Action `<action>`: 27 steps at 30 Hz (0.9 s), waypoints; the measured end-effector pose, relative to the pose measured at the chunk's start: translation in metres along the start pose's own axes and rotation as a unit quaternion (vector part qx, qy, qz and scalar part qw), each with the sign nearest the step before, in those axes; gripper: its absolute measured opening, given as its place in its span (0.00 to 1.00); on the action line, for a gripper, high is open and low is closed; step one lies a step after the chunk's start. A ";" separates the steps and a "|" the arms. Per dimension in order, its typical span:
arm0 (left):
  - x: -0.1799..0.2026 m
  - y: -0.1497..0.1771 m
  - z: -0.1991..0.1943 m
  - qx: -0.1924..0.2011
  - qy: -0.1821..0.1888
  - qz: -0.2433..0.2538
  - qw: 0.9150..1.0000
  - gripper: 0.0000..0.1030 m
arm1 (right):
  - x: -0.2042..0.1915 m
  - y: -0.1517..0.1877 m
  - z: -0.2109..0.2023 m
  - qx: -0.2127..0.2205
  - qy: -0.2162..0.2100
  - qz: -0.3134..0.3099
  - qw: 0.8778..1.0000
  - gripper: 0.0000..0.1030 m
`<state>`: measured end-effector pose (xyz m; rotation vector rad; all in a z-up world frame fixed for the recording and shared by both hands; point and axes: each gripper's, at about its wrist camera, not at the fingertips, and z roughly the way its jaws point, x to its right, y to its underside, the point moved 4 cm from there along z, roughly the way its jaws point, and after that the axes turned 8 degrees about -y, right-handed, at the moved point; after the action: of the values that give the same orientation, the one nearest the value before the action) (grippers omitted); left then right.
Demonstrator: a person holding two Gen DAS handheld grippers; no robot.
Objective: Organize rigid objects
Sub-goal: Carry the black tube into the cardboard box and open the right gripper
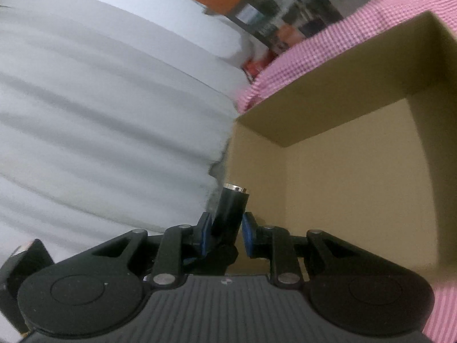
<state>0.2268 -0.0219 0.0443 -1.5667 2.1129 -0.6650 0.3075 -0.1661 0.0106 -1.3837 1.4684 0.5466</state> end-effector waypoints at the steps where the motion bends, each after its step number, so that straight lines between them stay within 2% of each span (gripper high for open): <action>1: -0.003 -0.004 0.011 -0.012 -0.004 -0.001 1.000 0.21 | 0.006 -0.010 0.009 -0.006 0.009 0.005 1.000 0.24; 6: -0.013 -0.012 0.058 -0.057 -0.038 0.010 0.998 0.21 | 0.035 -0.048 0.055 -0.039 0.048 0.018 0.998 0.23; 8: -0.017 -0.013 0.068 -0.070 -0.050 0.008 0.996 0.22 | 0.046 -0.052 0.066 -0.054 0.058 0.024 0.997 0.23; 13: -0.024 -0.014 0.070 -0.080 -0.051 0.001 0.996 0.27 | 0.061 -0.066 0.099 -0.084 0.070 0.021 0.994 0.25; 17: -0.026 -0.016 0.061 -0.065 -0.050 -0.002 0.997 0.32 | 0.058 -0.070 0.104 -0.083 0.071 0.019 0.994 0.25; 23: -0.028 -0.015 0.014 -0.021 -0.042 -0.021 0.999 0.38 | 0.033 -0.062 0.065 -0.051 0.046 0.007 0.998 0.25; 27: -0.025 -0.005 -0.035 0.029 -0.033 -0.031 0.999 0.45 | 0.009 -0.042 0.006 -0.013 0.014 -0.010 1.000 0.25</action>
<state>0.2163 0.0057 0.0767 -1.6060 1.9882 -0.6798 0.3496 -0.1752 0.0131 -1.4301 1.4720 0.5366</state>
